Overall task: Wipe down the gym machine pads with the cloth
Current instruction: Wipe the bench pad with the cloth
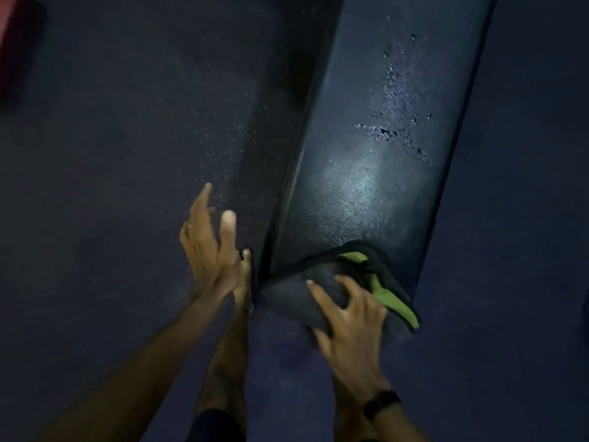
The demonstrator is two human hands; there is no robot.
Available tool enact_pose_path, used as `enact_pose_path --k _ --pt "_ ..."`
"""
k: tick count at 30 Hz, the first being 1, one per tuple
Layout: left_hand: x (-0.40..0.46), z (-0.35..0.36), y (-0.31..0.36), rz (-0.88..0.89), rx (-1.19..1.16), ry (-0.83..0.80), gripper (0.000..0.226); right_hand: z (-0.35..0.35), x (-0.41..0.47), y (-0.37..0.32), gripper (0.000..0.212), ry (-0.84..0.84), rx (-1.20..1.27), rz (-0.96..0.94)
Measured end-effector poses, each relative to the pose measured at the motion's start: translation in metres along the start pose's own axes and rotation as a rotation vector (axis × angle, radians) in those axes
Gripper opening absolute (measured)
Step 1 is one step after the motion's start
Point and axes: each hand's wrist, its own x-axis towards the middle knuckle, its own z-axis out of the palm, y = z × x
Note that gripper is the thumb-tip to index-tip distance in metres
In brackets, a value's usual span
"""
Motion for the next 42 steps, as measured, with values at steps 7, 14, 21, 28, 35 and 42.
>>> enact_pose_path --k 7,14,21,28,35,42 --pt "0.001 -0.007 -0.009 -0.049 0.012 -0.061 0.063 -0.024 0.237 -0.031 0.046 0.247 -0.111 0.103" --pt "-0.011 -0.030 -0.015 -0.116 0.038 -0.057 0.063 -0.002 0.149 -0.084 0.038 -0.221 -0.282 -0.501" --pt "0.010 -0.045 -0.016 -0.115 0.004 -0.064 0.061 -0.023 0.254 -0.075 0.052 -0.312 -0.567 -0.413" --pt "0.007 -0.053 -0.019 -0.149 0.018 -0.091 0.062 -0.002 0.106 -0.121 0.038 -0.675 -0.414 -0.647" --pt "0.022 -0.055 -0.029 -0.106 0.073 -0.111 0.060 -0.017 0.253 -0.087 0.036 -0.344 -0.597 -0.363" --pt "0.009 -0.036 -0.010 -0.132 0.045 -0.136 0.064 0.007 0.129 -0.102 0.033 -0.412 -0.414 -0.671"
